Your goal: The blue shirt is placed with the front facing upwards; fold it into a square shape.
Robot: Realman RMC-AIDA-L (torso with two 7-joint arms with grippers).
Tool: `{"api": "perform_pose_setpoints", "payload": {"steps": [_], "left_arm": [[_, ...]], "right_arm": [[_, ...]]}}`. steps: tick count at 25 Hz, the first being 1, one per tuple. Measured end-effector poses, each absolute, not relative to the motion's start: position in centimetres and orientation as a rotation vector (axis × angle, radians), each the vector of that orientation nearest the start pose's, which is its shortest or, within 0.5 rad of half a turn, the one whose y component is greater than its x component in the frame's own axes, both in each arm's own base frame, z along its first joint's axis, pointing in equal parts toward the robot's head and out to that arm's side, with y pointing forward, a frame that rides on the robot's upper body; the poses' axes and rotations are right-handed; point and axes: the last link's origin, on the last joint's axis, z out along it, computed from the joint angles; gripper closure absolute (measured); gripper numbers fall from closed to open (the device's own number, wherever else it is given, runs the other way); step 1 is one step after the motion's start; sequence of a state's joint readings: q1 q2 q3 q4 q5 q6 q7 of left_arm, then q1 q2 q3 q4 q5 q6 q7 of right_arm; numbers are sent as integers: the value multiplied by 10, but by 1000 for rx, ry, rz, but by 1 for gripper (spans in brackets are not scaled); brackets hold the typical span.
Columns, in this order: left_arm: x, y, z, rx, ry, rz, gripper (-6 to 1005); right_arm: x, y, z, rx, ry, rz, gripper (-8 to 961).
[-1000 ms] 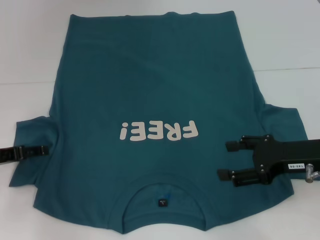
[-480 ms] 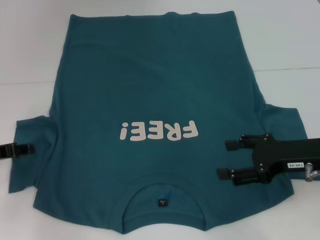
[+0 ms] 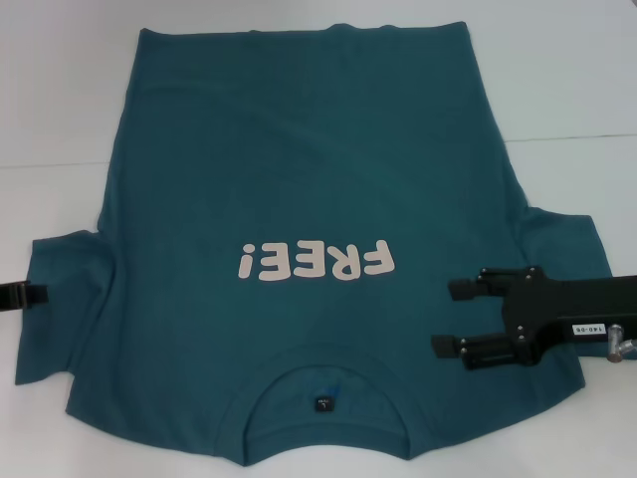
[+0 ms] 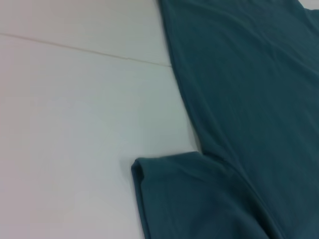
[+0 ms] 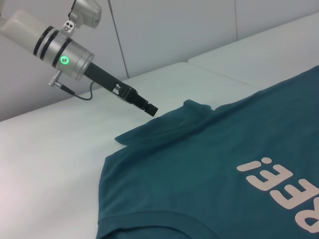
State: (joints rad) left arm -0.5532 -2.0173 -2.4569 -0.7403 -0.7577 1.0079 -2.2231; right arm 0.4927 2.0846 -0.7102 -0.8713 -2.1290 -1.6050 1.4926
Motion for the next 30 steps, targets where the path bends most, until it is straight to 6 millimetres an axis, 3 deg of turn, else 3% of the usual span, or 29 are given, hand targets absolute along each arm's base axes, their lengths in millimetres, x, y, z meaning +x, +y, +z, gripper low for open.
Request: {"api": "perform_pose_setpoints", "payload": {"steps": [1, 8, 12, 18, 29, 30], "left_arm": [[-344, 385, 56, -1965, -1410, -214, 889], [-342, 379, 73, -1892, -1464, -266, 937], [-346, 377, 71, -1855, -1525, -275, 965], [-351, 379, 62, -1836, -1519, -242, 770], [-351, 382, 52, -1847, -1519, -177, 329], [-350, 383, 50, -1852, -1520, -175, 254]], "right_arm": [[267, 328, 23, -2773, 595, 472, 75], [268, 327, 23, -2770, 611, 474, 78], [268, 327, 23, -2769, 613, 473, 79], [268, 327, 23, -2770, 611, 473, 82], [267, 328, 23, -2771, 609, 473, 86], [267, 328, 23, -2772, 608, 473, 86]]}}
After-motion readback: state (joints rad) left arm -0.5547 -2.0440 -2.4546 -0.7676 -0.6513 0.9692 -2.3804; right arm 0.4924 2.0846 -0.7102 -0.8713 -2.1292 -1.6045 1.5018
